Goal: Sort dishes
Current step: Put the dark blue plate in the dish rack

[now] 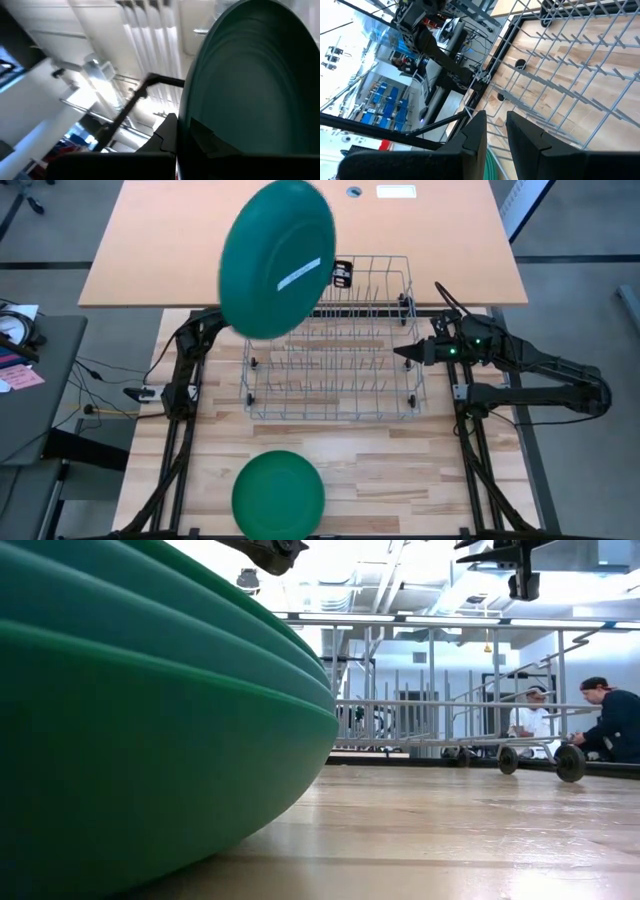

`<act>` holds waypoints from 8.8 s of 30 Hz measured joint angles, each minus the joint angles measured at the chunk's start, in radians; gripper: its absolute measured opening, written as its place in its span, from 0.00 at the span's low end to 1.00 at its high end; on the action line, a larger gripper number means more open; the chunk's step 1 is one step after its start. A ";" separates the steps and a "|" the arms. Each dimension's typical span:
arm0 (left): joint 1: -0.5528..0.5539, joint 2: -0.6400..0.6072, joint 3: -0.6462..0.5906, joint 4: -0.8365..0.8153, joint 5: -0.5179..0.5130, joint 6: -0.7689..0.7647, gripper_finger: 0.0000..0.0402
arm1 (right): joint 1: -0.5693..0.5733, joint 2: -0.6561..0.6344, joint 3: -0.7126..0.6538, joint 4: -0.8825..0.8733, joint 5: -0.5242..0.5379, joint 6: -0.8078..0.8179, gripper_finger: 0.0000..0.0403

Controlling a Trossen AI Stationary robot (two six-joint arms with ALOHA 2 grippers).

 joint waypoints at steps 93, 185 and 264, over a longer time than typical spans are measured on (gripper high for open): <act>-0.191 -0.284 0.328 -2.361 -0.842 1.403 0.41 | -0.150 0.119 -0.002 0.164 0.186 0.079 0.05; -0.096 -0.449 0.327 -2.678 -0.573 1.279 0.57 | 0.120 0.102 0.000 0.894 0.711 -0.020 0.05; -0.241 -0.177 0.327 -1.966 -1.027 1.294 0.50 | -0.099 -0.104 0.041 0.155 0.592 -0.344 0.05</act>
